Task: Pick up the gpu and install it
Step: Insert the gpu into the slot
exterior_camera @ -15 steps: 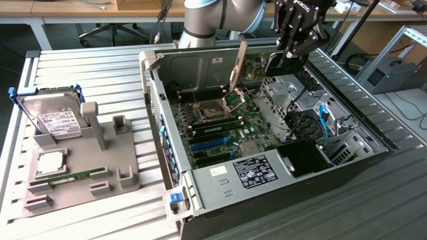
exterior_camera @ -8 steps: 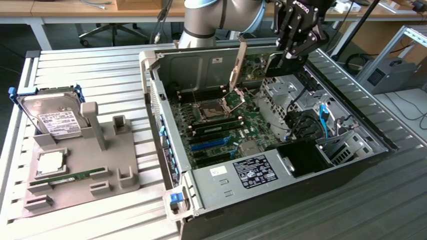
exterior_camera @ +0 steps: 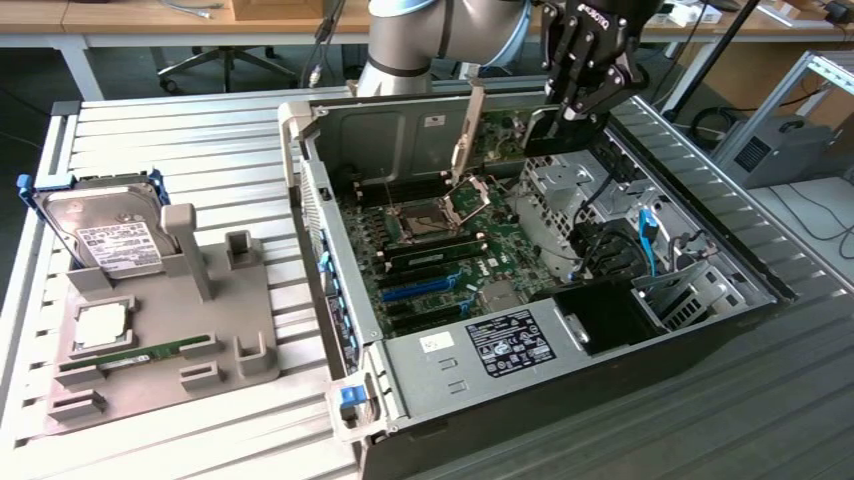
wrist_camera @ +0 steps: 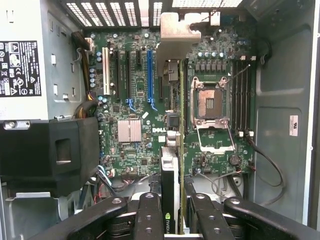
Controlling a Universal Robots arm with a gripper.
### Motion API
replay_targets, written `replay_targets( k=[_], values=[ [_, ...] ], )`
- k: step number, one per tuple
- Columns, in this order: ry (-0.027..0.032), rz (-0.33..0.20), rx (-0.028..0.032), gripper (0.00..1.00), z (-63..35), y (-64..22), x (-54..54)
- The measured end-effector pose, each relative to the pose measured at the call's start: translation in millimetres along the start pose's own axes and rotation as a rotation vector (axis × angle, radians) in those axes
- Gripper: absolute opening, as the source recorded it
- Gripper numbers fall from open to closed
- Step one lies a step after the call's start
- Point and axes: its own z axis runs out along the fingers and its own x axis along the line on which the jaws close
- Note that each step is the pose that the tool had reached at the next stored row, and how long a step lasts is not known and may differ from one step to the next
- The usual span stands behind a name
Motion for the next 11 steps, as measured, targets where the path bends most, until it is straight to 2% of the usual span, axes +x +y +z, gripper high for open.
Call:
replay_targets(
  k=[11],
  values=[
    [0.0019,0.037,0.0010,0.27,2.0,8.5,0.3]
  ],
)
